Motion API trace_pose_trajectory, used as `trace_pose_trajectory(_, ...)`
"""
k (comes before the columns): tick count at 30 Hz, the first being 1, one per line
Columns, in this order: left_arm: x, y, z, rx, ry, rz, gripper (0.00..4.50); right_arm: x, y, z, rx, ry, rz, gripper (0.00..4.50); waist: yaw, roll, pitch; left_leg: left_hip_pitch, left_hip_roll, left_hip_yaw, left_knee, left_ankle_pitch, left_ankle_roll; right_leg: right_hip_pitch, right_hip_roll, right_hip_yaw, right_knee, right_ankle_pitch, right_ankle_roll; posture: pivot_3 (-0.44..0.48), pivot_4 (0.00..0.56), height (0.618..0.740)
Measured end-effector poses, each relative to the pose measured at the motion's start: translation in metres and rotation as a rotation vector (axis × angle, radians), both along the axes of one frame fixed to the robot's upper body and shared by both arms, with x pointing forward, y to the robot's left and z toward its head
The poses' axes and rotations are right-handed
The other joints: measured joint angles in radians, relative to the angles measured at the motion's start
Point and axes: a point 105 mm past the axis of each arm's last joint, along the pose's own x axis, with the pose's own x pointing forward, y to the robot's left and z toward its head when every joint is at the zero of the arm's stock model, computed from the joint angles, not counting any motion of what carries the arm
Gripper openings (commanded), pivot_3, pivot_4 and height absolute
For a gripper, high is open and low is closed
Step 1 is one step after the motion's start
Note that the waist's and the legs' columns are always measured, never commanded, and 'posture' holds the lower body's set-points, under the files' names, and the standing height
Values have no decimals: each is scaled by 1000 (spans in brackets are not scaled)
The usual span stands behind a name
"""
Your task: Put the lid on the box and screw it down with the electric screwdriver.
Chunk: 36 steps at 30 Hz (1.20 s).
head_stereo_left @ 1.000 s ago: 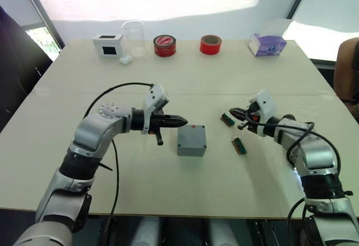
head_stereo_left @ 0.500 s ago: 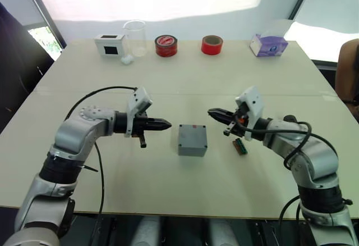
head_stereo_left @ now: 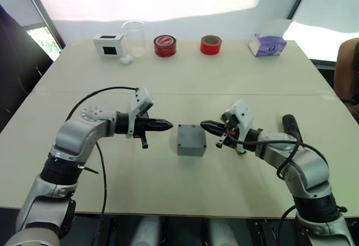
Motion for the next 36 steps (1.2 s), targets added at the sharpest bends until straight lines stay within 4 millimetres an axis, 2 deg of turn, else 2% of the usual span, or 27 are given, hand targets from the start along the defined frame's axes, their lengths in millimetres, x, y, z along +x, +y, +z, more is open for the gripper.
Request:
trace_pose_trajectory(9,0,-1,0,-2,1,-2,0,4,-7,-6,-22,-1,-33,26,0,0,0,0,0,0,0,0,0,0,0,0,0,0,0,0,150,740)
trace_pose_trajectory(24,0,-1,0,-1,0,-3,0,4,-3,-12,-45,-6,-23,26,0,0,0,0,0,0,0,0,0,0,0,0,0,0,0,0,150,740)
trace_pose_trajectory(27,0,-1,-1,-2,-1,-3,0,6,-5,-14,-49,-6,-29,824,0,0,0,0,0,0,0,0,0,0,0,0,0,0,0,0,150,740)
trace_pose_trajectory(33,0,-2,-1,-6,-6,-5,0,6,-6,-16,-52,3,-32,3341,0,0,0,0,0,0,0,0,0,0,0,0,0,0,0,0,150,740)
trace_pose_trajectory(35,0,-2,-1,-8,-8,-3,0,7,-7,-15,-55,3,-35,3966,0,0,0,0,0,0,0,0,0,0,0,0,0,0,0,0,150,740)
trace_pose_trajectory(36,0,-2,-1,-8,-8,-3,0,7,-8,-15,-55,3,-37,3966,0,0,0,0,0,0,0,0,0,0,0,0,0,0,0,0,150,740)
